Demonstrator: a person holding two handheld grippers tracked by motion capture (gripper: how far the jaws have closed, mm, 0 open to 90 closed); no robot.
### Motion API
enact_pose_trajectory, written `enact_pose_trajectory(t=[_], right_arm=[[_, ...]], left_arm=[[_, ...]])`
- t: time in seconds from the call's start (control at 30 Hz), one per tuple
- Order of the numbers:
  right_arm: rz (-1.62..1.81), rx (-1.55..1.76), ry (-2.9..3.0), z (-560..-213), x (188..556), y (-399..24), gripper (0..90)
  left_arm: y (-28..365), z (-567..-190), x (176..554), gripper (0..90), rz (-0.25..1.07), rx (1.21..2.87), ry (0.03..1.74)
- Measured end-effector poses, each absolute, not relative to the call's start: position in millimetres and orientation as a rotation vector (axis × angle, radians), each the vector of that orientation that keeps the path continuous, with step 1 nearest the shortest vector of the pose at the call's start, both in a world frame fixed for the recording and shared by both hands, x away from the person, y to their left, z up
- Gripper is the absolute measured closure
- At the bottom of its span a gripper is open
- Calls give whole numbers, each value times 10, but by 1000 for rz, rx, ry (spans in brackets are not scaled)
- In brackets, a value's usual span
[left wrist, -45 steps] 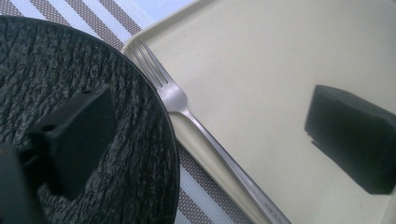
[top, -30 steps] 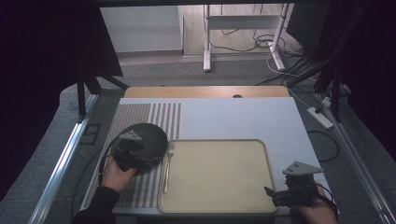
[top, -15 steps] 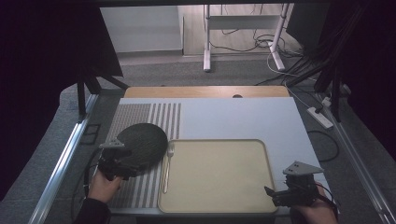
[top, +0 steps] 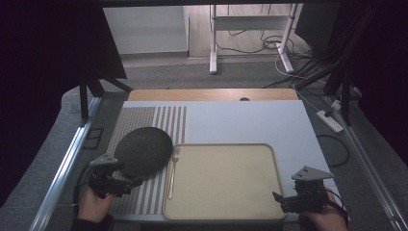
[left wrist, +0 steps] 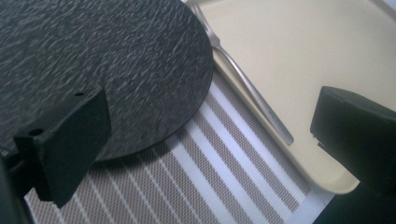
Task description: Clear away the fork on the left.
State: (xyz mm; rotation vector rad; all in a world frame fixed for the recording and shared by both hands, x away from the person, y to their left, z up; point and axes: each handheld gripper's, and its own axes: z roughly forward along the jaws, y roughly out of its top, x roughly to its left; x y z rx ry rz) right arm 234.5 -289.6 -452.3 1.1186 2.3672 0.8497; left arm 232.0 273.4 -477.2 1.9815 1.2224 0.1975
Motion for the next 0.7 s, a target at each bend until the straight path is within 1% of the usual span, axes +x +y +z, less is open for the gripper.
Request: enact_pose_trajectory(t=[0.33, 0.7], right_arm=[[851, 1124, 2364, -4522, 2346, -2898, 9], [853, 1130, 2361, -4520, 2345, -2899, 9]], left_arm=[[2818, -4780, 2147, 0, 228, 1970, 1257], [2839, -4763, 2039, 0, 270, 1996, 1299]])
